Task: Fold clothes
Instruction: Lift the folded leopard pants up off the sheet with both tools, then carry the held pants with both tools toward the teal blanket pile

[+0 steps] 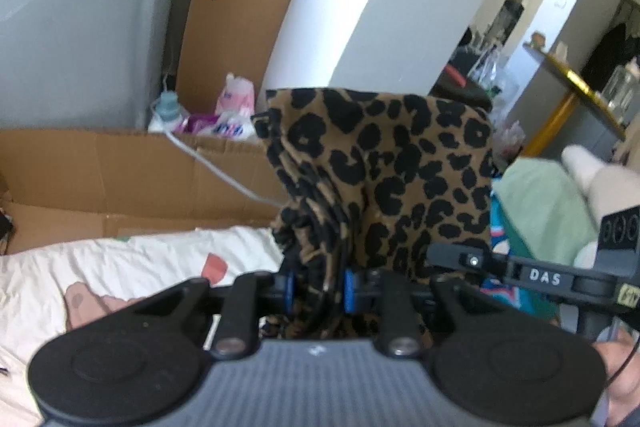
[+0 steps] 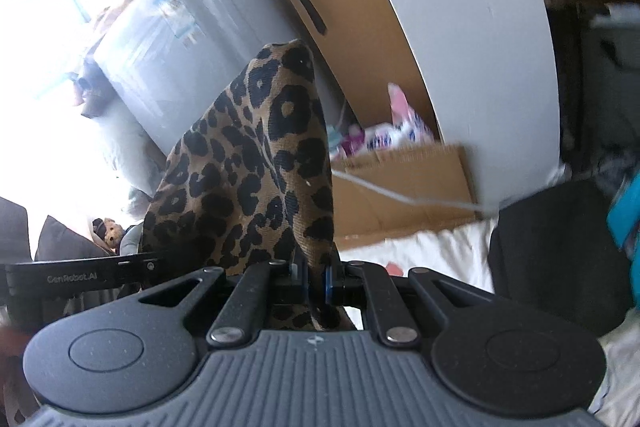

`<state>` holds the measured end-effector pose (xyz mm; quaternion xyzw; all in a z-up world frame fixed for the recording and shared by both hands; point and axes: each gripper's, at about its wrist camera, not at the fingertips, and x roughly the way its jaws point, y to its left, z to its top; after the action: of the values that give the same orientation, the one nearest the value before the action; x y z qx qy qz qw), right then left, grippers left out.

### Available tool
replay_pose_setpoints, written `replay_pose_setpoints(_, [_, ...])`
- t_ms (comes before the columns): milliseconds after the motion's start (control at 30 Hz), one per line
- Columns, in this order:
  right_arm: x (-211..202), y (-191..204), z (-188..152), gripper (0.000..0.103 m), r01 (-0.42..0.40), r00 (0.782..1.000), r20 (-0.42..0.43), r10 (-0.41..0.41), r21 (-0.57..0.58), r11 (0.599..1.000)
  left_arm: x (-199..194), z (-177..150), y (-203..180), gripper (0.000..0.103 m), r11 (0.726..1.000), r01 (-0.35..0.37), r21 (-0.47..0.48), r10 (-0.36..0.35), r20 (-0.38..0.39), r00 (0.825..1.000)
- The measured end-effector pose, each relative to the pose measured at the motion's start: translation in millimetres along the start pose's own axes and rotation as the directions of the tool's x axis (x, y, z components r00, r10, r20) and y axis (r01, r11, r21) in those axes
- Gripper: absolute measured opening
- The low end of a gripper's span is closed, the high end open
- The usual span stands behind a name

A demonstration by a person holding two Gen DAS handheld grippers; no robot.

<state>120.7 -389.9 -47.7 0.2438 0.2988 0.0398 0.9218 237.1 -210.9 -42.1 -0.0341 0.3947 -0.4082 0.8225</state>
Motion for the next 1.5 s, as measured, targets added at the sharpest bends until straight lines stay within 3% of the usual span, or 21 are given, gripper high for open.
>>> replay_pose_setpoints(367, [-87,25,53,0.006,0.034,0.997,0.067,-0.03,-0.059,0.998,-66,15,-59,0.024,1.0,0.017,0.005,-0.017,0.076,0.997])
replay_pose_setpoints(767, [-165,31,79,0.006,0.098,0.992,0.09,-0.089,-0.107,0.989,-100,11,-113,0.024,0.999,0.046,0.003,-0.046,0.105,0.993])
replay_pose_setpoints(1200, [-229,26,89,0.006,0.178,0.98,0.117,-0.161,-0.152,0.972,-106,5,-159,0.024,0.996,0.085,0.02,-0.087,0.119,0.989])
replay_pose_setpoints(1500, [-247,15,76,0.006,0.214,0.972,0.129,-0.196,-0.138,0.967,-108,-10,-176,0.024,0.996,0.079,0.052,-0.084,0.104,0.991])
